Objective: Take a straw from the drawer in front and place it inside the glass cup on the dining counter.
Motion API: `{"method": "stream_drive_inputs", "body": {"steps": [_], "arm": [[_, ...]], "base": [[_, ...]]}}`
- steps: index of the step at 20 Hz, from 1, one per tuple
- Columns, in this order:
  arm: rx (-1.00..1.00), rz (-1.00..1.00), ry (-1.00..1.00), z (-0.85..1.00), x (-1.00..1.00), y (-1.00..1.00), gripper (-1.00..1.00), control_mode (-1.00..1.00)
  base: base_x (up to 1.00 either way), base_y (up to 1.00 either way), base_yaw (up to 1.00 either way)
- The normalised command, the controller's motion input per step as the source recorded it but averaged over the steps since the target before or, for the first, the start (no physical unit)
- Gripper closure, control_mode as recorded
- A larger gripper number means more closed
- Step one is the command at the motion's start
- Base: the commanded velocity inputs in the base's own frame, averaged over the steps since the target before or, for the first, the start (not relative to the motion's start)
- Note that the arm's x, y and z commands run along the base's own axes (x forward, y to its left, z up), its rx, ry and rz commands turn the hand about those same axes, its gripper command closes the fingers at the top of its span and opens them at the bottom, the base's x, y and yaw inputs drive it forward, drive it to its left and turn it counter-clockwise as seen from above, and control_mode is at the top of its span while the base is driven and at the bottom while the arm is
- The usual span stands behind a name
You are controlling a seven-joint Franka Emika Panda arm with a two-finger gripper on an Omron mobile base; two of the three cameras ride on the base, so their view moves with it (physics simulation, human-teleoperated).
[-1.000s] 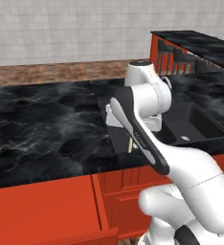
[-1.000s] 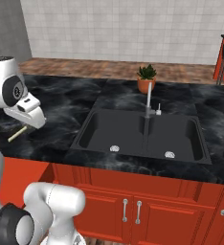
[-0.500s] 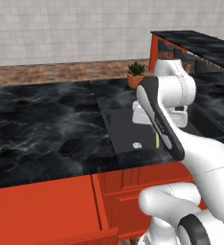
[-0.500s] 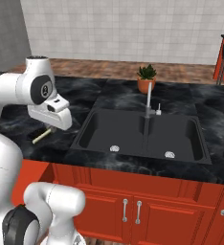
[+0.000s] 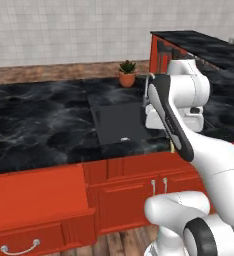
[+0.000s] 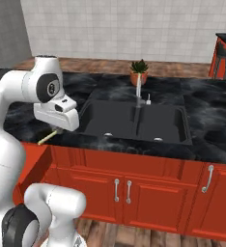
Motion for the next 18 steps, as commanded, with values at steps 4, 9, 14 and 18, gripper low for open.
{"method": "stream_drive_inputs", "body": {"steps": [4, 9, 14, 18], "arm": [[0.0, 0.0, 0.0, 0.0, 0.0, 0.0, 1.0, 1.0], [0.0, 0.0, 0.0, 0.0, 0.0, 0.0, 1.0, 1.0], [0.0, 0.0, 0.0, 0.0, 0.0, 0.0, 1.0, 1.0], [0.0, 0.0, 0.0, 0.0, 0.0, 0.0, 1.0, 1.0]], "base": [[-0.78, -1.0, -0.05], [-0.11, -1.0, -0.01], [0.0, -1.0, 0.0], [0.0, -1.0, 0.0]]}}
